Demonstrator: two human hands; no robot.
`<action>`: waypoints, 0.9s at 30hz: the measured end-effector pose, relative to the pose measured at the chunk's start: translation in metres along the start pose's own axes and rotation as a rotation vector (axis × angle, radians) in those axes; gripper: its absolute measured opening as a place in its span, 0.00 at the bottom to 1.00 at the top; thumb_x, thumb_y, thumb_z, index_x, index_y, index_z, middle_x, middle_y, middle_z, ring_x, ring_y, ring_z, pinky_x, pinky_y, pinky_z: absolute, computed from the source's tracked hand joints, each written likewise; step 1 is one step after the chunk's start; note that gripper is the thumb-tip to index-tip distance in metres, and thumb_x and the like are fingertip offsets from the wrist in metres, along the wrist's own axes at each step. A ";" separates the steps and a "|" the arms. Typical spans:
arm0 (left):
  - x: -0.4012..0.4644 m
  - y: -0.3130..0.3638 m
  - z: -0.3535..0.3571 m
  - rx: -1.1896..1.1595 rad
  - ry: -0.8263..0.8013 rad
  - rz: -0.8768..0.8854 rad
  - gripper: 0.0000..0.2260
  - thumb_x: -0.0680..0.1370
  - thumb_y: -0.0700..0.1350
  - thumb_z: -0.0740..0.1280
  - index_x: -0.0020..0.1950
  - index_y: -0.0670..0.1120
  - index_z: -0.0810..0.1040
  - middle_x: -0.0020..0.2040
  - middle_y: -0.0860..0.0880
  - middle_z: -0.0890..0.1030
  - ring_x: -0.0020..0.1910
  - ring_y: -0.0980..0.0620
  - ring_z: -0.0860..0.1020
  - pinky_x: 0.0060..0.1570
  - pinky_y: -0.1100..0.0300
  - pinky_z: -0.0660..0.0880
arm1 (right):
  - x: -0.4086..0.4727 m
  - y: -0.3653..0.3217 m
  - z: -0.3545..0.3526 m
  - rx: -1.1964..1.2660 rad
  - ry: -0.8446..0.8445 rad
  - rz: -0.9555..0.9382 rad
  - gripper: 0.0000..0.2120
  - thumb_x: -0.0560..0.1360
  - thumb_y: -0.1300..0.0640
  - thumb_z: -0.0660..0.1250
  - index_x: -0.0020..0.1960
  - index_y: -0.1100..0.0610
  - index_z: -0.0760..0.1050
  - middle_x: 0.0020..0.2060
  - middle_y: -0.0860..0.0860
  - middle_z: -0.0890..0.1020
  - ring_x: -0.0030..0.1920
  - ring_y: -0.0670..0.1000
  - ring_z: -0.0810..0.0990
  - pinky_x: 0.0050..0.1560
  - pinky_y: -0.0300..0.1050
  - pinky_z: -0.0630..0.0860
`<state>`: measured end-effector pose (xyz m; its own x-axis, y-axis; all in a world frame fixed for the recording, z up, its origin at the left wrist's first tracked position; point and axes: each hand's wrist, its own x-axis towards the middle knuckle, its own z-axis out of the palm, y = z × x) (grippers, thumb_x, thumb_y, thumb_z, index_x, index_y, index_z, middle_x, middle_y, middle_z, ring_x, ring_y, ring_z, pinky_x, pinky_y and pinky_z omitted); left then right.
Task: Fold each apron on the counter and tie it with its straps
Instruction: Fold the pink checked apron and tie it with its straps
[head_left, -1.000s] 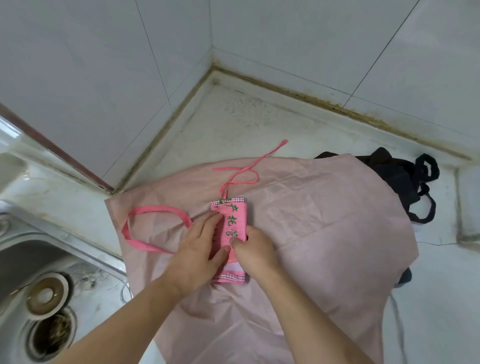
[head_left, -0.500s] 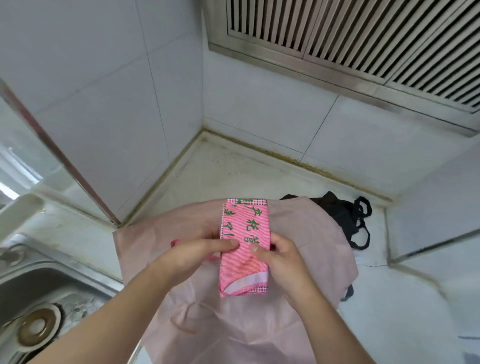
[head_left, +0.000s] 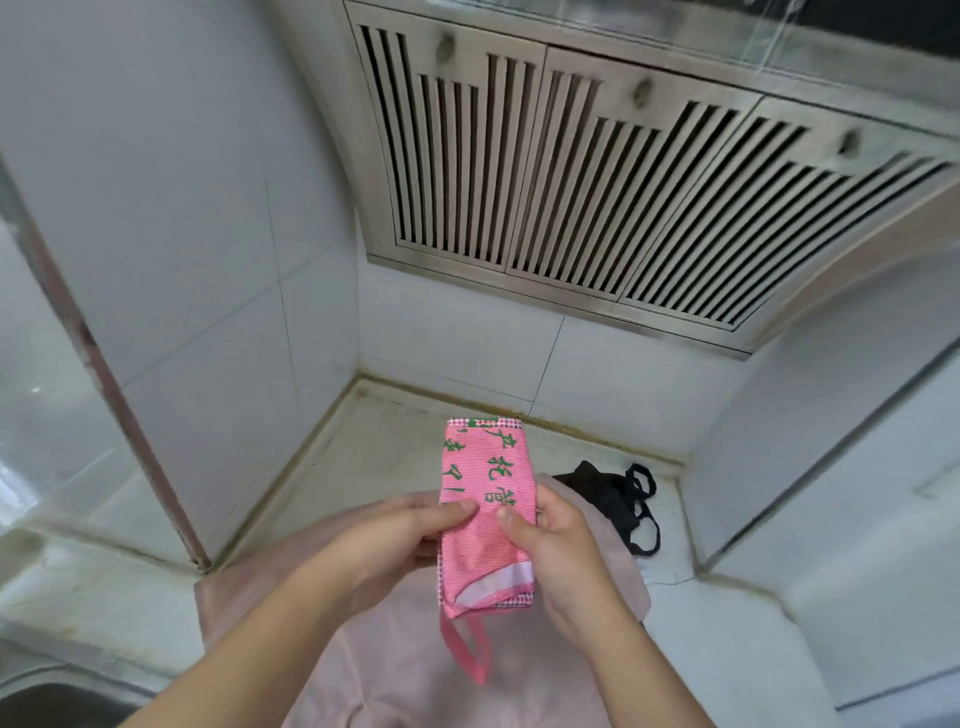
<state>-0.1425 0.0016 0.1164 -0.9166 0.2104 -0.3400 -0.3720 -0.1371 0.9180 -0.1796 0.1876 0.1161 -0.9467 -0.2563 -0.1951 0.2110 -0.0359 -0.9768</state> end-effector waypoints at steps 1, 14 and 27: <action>-0.003 0.002 0.001 -0.004 0.024 0.028 0.10 0.81 0.47 0.70 0.56 0.43 0.88 0.54 0.42 0.88 0.50 0.47 0.87 0.49 0.61 0.79 | -0.004 -0.003 0.001 0.001 0.010 0.004 0.10 0.80 0.70 0.67 0.58 0.63 0.83 0.53 0.64 0.87 0.56 0.68 0.85 0.62 0.67 0.79; -0.010 0.014 0.006 -0.228 0.034 0.153 0.14 0.78 0.35 0.72 0.62 0.46 0.84 0.59 0.29 0.83 0.54 0.32 0.82 0.56 0.38 0.78 | -0.014 -0.033 -0.009 -0.027 -0.073 0.117 0.12 0.81 0.65 0.65 0.53 0.56 0.87 0.53 0.63 0.87 0.52 0.62 0.85 0.62 0.63 0.78; 0.004 0.008 0.007 -0.428 -0.015 0.192 0.23 0.60 0.40 0.85 0.51 0.34 0.83 0.48 0.30 0.80 0.39 0.35 0.82 0.38 0.44 0.82 | 0.005 -0.035 -0.022 0.314 -0.169 0.087 0.11 0.72 0.72 0.66 0.48 0.67 0.85 0.50 0.69 0.84 0.50 0.67 0.84 0.60 0.67 0.78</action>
<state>-0.1485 0.0078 0.1241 -0.9738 0.1553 -0.1661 -0.2254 -0.5613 0.7963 -0.1975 0.2087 0.1473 -0.8740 -0.4260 -0.2335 0.3784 -0.2954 -0.8772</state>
